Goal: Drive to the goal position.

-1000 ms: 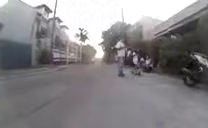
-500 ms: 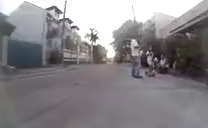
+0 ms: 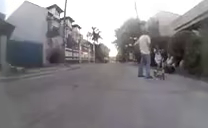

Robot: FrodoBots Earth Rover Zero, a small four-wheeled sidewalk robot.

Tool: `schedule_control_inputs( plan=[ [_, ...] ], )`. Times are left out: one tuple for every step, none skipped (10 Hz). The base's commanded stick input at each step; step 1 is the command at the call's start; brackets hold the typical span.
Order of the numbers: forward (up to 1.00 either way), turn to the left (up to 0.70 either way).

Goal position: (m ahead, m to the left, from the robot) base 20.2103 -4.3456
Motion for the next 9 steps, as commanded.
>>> schedule_control_inputs(
  plan=[
    [0.7, 0.0],
    [0.7, 0.0],
    [0.7, 0.0],
    [0.7, 0.0],
    [0.7, 0.0],
    [0.7, 0.0],
    [0.7, 0.0],
    [0.7, 0.0],
    [0.7, 0.0]
  ],
)
